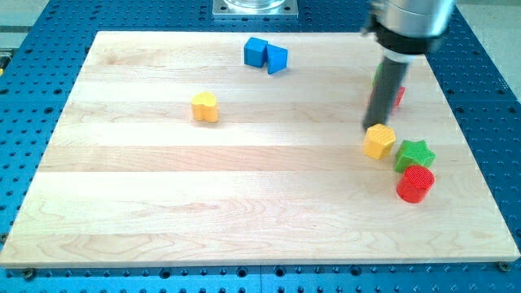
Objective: Place the yellow blocks diagonally bottom left to the blue triangle
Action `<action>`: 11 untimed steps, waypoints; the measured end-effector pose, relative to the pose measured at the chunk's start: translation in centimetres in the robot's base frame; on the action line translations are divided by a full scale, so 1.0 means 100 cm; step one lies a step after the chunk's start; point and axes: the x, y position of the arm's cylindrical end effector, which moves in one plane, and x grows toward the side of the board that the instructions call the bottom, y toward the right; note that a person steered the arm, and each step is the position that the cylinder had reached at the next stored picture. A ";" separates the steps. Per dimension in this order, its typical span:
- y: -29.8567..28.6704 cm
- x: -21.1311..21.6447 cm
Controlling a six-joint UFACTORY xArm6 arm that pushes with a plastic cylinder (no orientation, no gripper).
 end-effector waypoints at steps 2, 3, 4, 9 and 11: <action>-0.024 0.024; -0.081 0.048; -0.040 0.077; -0.213 0.055; -0.218 0.011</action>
